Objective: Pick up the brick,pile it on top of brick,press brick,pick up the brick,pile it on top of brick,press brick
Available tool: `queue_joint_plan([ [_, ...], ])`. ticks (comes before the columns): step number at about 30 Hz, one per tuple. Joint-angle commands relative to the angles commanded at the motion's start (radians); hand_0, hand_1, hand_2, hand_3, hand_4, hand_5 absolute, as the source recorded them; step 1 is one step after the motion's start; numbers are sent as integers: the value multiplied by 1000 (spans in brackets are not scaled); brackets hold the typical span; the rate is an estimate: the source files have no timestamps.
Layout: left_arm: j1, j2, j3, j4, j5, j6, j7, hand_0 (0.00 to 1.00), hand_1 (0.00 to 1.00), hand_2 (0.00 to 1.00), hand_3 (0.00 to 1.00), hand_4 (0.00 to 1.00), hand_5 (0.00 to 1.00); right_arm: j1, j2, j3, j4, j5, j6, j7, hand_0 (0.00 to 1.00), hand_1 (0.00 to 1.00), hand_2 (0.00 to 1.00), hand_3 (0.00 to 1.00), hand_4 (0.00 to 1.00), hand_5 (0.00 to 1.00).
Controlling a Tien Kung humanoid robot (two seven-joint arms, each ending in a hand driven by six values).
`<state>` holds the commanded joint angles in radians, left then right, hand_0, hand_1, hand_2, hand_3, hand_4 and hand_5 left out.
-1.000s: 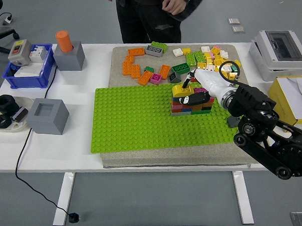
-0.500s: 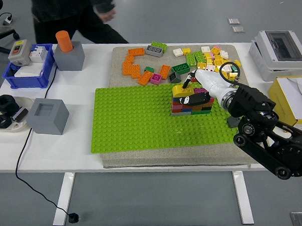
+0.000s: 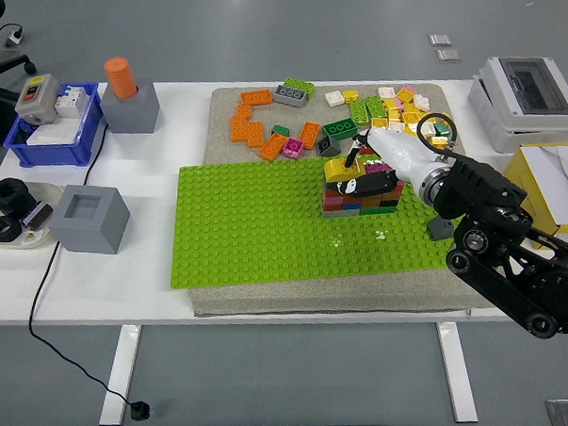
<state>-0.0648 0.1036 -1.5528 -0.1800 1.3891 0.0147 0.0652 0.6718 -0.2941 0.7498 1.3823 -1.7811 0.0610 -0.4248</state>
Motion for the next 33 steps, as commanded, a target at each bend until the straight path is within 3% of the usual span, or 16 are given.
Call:
queue_joint_plan([
  [6,1,0,2,0,-2,0,1,629,584,552,577,576,302,-18,-4,42,33,8,-23,21,920,849,876,529,875,466],
  [7,0,0,2,0,-1,0,1,629,584,552,577,575,302,-31,-7,60,45,10,-38,33,914,839,861,572,874,464],
  [12,1,-1,0,0,4,0,-1,629,584,552,577,575,302,-128,-32,162,106,66,-133,122,914,839,861,572,874,464],
  [13,3,-1,1,0,3,0,-1,629,584,552,576,577,303,-158,-40,191,121,87,-161,148,727,753,806,644,856,448],
  [17,16,-1,6,0,-4,3,0,629,584,552,576,577,303,-266,-54,294,140,165,-254,241,727,753,806,644,856,448],
  [18,18,-1,7,0,-5,3,1,629,584,552,576,577,303,-290,-54,316,137,184,-275,263,727,753,806,644,856,448],
  [19,19,-1,9,0,-6,3,1,629,584,552,577,576,301,-311,-53,336,132,202,-293,283,598,681,733,655,762,382],
  [24,20,-1,14,0,-2,2,-1,629,584,552,577,576,301,-420,-20,438,65,335,-389,410,598,681,733,655,762,382],
  [25,20,-1,14,0,1,1,-2,629,584,552,576,575,302,-445,-8,462,44,373,-406,444,467,557,651,634,693,345],
  [30,18,-3,16,0,6,0,-6,629,584,552,576,575,302,-505,32,525,-11,544,-436,586,467,557,651,634,693,345],
  [31,19,-4,15,0,6,0,-7,629,584,552,578,575,299,-511,35,536,-16,586,-439,618,407,485,614,612,689,334],
  [33,19,-6,13,0,6,0,-8,629,584,552,578,575,299,-517,39,552,-21,645,-441,662,407,485,614,612,689,334],
])
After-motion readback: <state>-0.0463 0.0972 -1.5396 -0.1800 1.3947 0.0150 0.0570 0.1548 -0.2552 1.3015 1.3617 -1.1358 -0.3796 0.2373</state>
